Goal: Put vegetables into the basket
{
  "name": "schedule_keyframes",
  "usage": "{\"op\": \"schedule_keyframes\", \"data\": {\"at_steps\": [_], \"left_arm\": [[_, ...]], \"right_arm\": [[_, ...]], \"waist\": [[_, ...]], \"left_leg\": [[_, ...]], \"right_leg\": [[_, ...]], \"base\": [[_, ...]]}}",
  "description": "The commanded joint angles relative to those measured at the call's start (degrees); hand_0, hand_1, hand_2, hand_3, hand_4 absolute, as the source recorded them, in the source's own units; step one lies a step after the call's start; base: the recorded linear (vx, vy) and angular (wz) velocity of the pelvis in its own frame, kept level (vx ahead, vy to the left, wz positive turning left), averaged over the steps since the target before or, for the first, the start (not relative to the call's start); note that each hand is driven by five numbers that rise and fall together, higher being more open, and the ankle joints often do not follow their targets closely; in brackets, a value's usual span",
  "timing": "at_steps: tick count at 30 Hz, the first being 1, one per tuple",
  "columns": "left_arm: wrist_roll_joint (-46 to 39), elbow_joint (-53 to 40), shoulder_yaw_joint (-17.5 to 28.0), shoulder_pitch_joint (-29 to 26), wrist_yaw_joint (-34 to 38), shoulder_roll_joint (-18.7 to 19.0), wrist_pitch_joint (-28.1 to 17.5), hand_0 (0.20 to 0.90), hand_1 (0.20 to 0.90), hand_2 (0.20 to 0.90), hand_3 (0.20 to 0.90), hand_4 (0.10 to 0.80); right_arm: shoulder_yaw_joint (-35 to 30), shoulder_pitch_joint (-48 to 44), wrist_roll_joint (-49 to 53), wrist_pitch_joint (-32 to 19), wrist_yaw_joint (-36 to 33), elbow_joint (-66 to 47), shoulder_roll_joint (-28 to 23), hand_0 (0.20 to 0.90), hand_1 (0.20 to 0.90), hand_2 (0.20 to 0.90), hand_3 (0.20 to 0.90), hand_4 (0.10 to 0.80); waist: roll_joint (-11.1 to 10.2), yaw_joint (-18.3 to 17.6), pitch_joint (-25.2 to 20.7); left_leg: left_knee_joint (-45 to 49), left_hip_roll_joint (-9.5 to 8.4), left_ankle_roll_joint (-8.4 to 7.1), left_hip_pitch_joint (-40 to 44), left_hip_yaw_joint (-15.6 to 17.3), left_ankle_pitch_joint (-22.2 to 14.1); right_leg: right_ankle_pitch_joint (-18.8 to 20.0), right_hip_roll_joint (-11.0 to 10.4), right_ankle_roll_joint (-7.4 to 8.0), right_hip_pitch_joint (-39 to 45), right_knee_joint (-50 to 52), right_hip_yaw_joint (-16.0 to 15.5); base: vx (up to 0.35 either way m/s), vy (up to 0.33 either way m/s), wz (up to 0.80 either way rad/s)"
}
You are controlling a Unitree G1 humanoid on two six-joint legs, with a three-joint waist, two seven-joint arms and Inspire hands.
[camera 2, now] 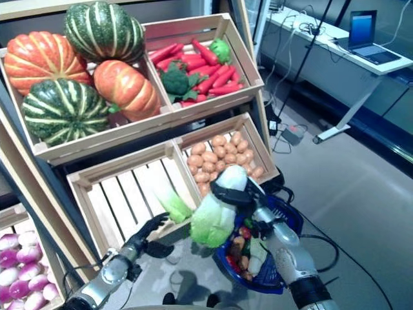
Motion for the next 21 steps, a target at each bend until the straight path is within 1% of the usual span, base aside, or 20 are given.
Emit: {"op": "schedule_keyframes", "data": {"at_steps": [1,2,5,6,10,12,13,14,16,18,19,20,21], "left_arm": [[2.1,3.1,3.2,-4.4,3.3,-0.7,-4.5,0.900,0.900,0.900,0.900,0.800],[2.8,5.4,4.2,-4.4,3.8,-0.9,-4.8,0.900,0.900,0.900,0.900,0.800],[3.1,7.2,5.2,-4.6,4.7,-0.8,-5.3,0.900,0.900,0.900,0.900,0.800],[2.8,7.5,6.1,-4.9,5.2,-0.6,-5.7,0.900,0.900,0.900,0.900,0.800],[1.7,5.1,7.5,-5.1,6.4,-0.2,-6.4,0.900,0.900,0.900,0.900,0.800],[0.5,2.8,8.5,-4.9,6.6,0.0,-7.0,0.900,0.900,0.900,0.900,0.800],[-0.5,0.0,8.9,-4.6,6.8,0.3,-7.4,0.900,0.900,0.900,0.900,0.800],[-1.0,-1.0,8.9,-4.5,6.5,0.5,-7.4,0.900,0.900,0.900,0.900,0.800],[-2.0,-4.6,9.0,-4.3,5.9,1.3,-7.3,0.900,0.900,0.900,0.900,0.800],[-3.4,-7.0,8.7,-4.5,5.9,2.3,-7.7,0.900,0.900,0.900,0.900,0.800],[-4.2,-7.8,8.3,-5.4,6.7,2.8,-8.2,0.900,0.900,0.900,0.900,0.800],[-4.4,-8.0,8.0,-6.4,7.1,3.0,-8.4,0.900,0.900,0.900,0.900,0.800],[-5.7,-7.6,6.9,-8.4,7.9,3.5,-8.5,0.900,0.900,0.900,0.900,0.800]], "right_arm": [[-6.4,-3.1,1.1,-9.4,-0.1,-2.9,-1.5,0.300,0.300,0.300,0.300,0.400],[-7.5,-2.4,0.9,-9.4,-0.5,-3.0,-1.7,0.300,0.300,0.300,0.300,0.400],[-8.6,-1.6,0.6,-9.5,-1.0,-3.3,-2.0,0.300,0.300,0.300,0.300,0.400],[-9.1,-1.1,-0.5,-10.2,-2.4,-3.2,-2.2,0.300,0.300,0.300,0.300,0.400],[-10.4,-0.1,-3.8,-11.0,-6.6,-2.4,-2.5,0.300,0.300,0.300,0.300,0.400],[-11.2,0.4,-6.8,-11.6,-10.6,-1.0,-2.3,0.300,0.300,0.300,0.300,0.400],[-12.1,0.6,-8.5,-12.1,-13.4,0.6,-2.6,0.300,0.300,0.300,0.300,0.400],[-12.3,0.5,-9.5,-12.6,-14.6,1.1,-2.7,0.300,0.300,0.300,0.300,0.400],[-13.3,-0.7,-12.0,-14.7,-18.6,3.6,-4.1,0.300,0.300,0.300,0.300,0.400],[-13.3,-4.3,-13.5,-16.5,-22.0,6.8,-5.8,0.300,0.300,0.300,0.300,0.400],[-12.4,-9.2,-13.8,-16.5,-24.1,9.0,-7.1,0.300,0.300,0.300,0.300,0.400],[-11.3,-13.0,-14.1,-16.8,-26.0,10.7,-7.9,0.300,0.300,0.300,0.300,0.400],[-9.5,-18.4,-13.9,-16.7,-28.6,12.7,-8.5,0.300,0.300,0.300,0.300,0.400]], "waist": [[-0.5,-1.1,-0.9],[-0.5,-1.6,-0.9],[-0.4,-2.2,-0.8],[-0.3,-2.5,-0.7],[-0.1,-3.0,-0.5],[-0.1,-3.1,-0.2],[0.0,-3.0,0.1],[0.0,-2.9,0.3],[0.2,-2.3,1.2],[0.5,-0.8,2.4],[0.8,0.4,3.6],[1.1,1.1,4.6],[1.5,1.5,5.9]], "left_leg": [[0.2,-1.28,1.64,1.2,2.9,-6.0],[0.2,-1.17,1.57,1.2,3.3,-5.9],[0.2,-1.09,1.52,1.3,3.7,-5.9],[0.2,-1.01,1.43,1.2,4.0,-5.9],[0.2,-0.87,1.31,1.0,4.3,-5.9],[0.2,-0.72,1.23,0.9,4.5,-5.8],[0.2,-0.59,1.17,0.8,4.6,-5.8],[0.2,-0.55,1.14,0.7,4.6,-5.7],[0.2,-0.28,1.04,0.2,4.7,-5.4],[0.2,0.22,0.57,-0.3,6.1,-5.2],[0.2,0.59,0.27,-1.0,7.2,-4.9],[0.2,0.79,0.12,-1.5,7.8,-4.7],[0.2,0.75,-0.08,-2.5,7.4,-4.1]], "right_leg": [[-0.7,1.3,-1.55,0.7,0.1,0.8],[-0.6,1.4,-1.54,0.6,0.1,1.2],[-0.5,1.5,-1.50,0.5,0.1,1.9],[-0.5,1.6,-1.51,0.3,0.1,2.3],[-0.4,1.8,-1.51,-0.2,0.1,2.9],[-0.3,1.8,-1.54,-0.3,0.1,2.9],[-0.2,1.7,-1.59,-0.4,0.1,2.7],[-0.2,1.7,-1.62,-0.4,0.1,2.6],[0.1,1.4,-1.72,-0.9,0.1,1.2],[0.1,0.6,-1.45,-1.1,0.1,-3.1],[0.0,0.1,-1.39,-1.7,0.5,-6.4],[-0.3,-0.2,-1.49,-2.4,1.2,-7.7],[-0.5,0.1,-1.84,-3.5,1.7,-7.7]], "base": [[-0.016,-0.051,-0.08],[-0.014,-0.049,-0.11],[-0.009,-0.042,-0.18],[-0.011,-0.058,-0.19],[-0.004,-0.043,-0.12],[0.027,-0.066,-0.10],[0.045,-0.083,-0.06],[0.040,-0.095,-0.03],[0.008,-0.115,0.00],[-0.058,-0.147,-0.10],[-0.158,-0.141,-0.48],[-0.216,-0.132,-0.78],[-0.190,-0.127,-1.06]]}}
